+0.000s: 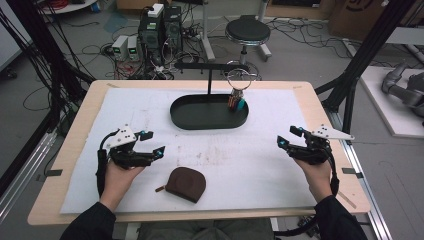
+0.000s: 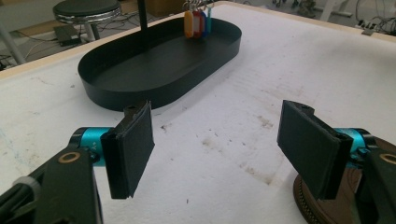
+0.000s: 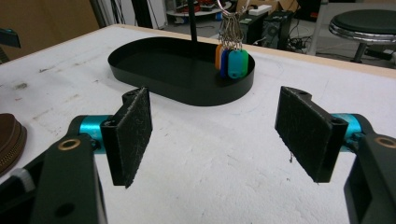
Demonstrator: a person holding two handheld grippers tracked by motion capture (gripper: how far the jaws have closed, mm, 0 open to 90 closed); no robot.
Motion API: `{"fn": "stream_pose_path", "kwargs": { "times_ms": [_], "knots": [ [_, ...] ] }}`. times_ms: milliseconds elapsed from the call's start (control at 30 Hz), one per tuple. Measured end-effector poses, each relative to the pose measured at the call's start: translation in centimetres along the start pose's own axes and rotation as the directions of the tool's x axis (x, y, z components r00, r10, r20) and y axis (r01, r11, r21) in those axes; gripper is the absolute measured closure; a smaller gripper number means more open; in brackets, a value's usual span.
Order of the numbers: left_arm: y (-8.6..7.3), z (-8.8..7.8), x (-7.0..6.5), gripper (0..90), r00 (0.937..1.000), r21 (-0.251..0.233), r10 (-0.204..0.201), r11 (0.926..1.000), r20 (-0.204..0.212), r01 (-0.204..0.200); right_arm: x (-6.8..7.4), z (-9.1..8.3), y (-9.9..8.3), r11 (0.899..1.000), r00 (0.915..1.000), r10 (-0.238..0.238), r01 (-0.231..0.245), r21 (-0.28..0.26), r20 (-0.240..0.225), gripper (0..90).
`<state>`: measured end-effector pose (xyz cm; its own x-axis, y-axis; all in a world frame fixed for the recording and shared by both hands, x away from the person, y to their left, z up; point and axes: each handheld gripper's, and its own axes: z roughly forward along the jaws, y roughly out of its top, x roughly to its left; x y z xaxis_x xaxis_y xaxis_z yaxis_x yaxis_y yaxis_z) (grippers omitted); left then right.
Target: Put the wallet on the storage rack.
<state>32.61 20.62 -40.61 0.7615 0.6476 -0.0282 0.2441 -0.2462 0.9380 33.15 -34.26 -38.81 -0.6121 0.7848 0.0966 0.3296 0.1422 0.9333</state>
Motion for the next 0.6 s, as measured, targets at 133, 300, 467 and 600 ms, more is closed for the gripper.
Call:
{"fn": "stream_pose_path", "kwargs": {
  "times_ms": [133, 300, 467, 600],
  "knots": [
    [0.1, 0.1, -0.3, 27.0, 0.9998, 0.004, 0.001, 1.0000, 0.018, -0.001, 0.0, 0.2, -0.1, 1.000, 1.0000, -0.002, 0.002, 0.010, 0.002, 28.2],
    [0.0, 0.4, -0.8, 27.1, 0.9983, 0.024, 0.003, 0.9997, 0.058, -0.004, -0.1, 0.4, -0.1, 1.000, 0.9999, -0.005, 0.005, 0.015, 0.011, 28.2],
    [-0.1, 0.5, -1.7, 27.4, 0.9950, 0.053, 0.003, 0.9986, 0.100, -0.009, -0.3, 0.7, -0.1, 1.000, 0.9998, -0.007, 0.007, 0.015, 0.017, 28.4],
    [-0.3, 0.7, -2.2, 28.1, 0.9904, 0.091, -0.024, 0.9958, 0.136, 0.011, -0.4, 1.1, -0.1, 1.000, 0.9997, -0.015, 0.015, 0.021, 0.021, 28.5]
  ]
}}
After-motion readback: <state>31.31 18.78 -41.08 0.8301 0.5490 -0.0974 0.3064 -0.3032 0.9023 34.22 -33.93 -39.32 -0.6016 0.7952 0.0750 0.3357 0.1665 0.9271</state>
